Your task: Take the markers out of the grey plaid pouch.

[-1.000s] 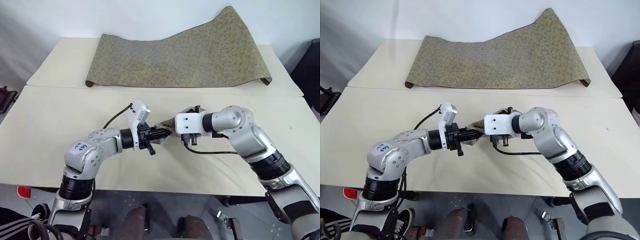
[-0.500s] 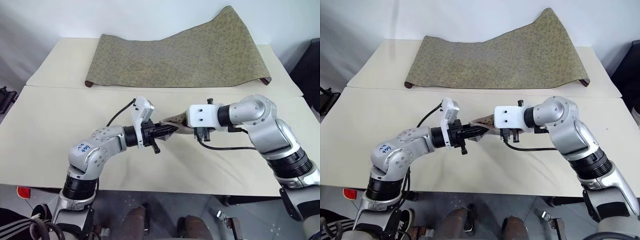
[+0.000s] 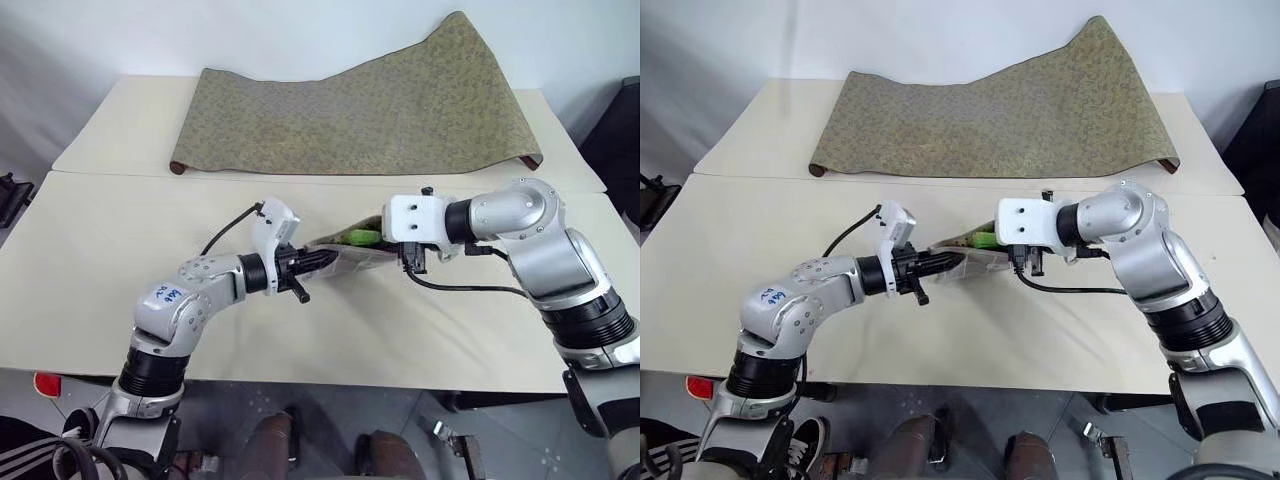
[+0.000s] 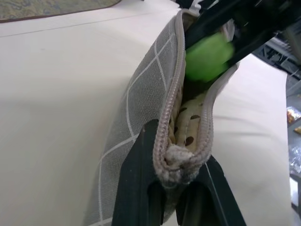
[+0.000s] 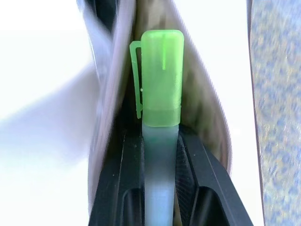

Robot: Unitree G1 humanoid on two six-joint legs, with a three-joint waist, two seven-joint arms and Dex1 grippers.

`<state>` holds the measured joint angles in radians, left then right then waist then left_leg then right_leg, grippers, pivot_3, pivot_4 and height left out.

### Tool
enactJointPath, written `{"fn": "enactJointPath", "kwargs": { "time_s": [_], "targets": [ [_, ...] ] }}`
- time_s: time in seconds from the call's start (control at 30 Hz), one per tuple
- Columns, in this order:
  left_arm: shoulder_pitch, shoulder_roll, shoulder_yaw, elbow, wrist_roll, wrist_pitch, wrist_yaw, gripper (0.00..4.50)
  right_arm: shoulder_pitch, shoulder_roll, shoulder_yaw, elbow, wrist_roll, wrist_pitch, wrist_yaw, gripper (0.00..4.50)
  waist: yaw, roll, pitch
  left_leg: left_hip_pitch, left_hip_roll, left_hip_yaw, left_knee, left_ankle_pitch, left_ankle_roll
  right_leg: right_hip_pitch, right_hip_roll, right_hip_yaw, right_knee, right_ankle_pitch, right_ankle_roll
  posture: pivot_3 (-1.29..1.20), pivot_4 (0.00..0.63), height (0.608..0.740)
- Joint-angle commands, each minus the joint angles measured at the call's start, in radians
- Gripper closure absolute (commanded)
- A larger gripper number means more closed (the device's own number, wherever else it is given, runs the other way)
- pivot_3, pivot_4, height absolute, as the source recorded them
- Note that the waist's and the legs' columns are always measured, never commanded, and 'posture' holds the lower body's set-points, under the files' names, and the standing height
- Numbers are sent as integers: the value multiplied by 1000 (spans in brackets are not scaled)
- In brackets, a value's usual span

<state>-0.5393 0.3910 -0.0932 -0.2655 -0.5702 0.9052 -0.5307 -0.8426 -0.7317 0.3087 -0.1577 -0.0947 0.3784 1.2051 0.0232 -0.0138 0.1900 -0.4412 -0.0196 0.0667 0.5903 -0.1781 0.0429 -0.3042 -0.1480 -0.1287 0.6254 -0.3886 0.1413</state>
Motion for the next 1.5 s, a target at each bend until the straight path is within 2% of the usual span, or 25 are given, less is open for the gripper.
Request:
{"fn": "enactJointPath", "kwargs": {
  "time_s": [0.03,0.27,0.4,0.53,0.6,0.67,0.83,1.1,1.23,1.4,1.5],
  "targets": [
    [-5,-13,-14,-29,14,-26,-4,4500,-30,-8,-43,-56,41,15,6,4058,1,0,0,0,0,0,0,0,0,0,0,0,0,0,0,0,150,740],
    [11,13,3,-6,39,-52,-23,4500,-56,-28,-209,-95,265,179,31,4058,1,0,0,0,0,0,0,0,0,0,0,0,0,0,0,0,150,740],
    [12,14,9,-12,35,-50,-25,4500,-69,0,-303,-111,391,304,-22,4058,0,0,0,0,0,-1,0,0,0,0,0,0,0,0,0,0,150,740],
    [18,17,18,-23,26,-44,-28,4500,-42,-132,-273,28,218,151,-100,4058,4,0,0,0,0,0,0,0,0,0,0,0,0,0,0,0,150,740],
    [26,25,27,-29,22,-42,-32,4500,22,-261,-233,144,87,37,-134,4058,9,0,0,-1,-1,0,0,0,0,0,-1,-1,-1,0,0,0,150,740],
    [32,28,38,-31,19,-42,-35,4500,76,-320,-221,212,31,-4,-166,4058,11,0,0,-1,-1,0,0,-1,1,1,-1,0,-2,0,0,0,150,740],
    [30,17,47,-23,19,-51,-39,4500,237,-361,-183,240,-39,-33,-170,4058,-6,0,0,0,1,3,-1,0,1,1,0,1,-3,0,0,0,150,740],
    [32,12,50,-34,15,-44,-42,4500,305,-309,-155,263,-34,0,-145,4058,0,2,1,0,2,2,0,0,0,1,0,1,-3,0,0,0,150,740],
    [32,14,54,-41,11,-38,-39,4500,299,-266,-180,262,1,34,-141,2770,3,2,1,-1,1,2,1,0,1,2,0,1,-4,0,0,0,150,740],
    [34,12,55,-42,11,-39,-37,4500,304,-276,-184,233,10,54,-122,1043,4,2,1,-1,1,1,1,0,1,2,0,1,-4,0,0,0,150,740],
    [30,7,58,-39,8,-37,-34,4500,304,-289,-205,193,46,85,-87,1043,3,2,1,-1,1,1,1,0,1,2,0,1,-4,0,0,0,150,740]
  ]
}}
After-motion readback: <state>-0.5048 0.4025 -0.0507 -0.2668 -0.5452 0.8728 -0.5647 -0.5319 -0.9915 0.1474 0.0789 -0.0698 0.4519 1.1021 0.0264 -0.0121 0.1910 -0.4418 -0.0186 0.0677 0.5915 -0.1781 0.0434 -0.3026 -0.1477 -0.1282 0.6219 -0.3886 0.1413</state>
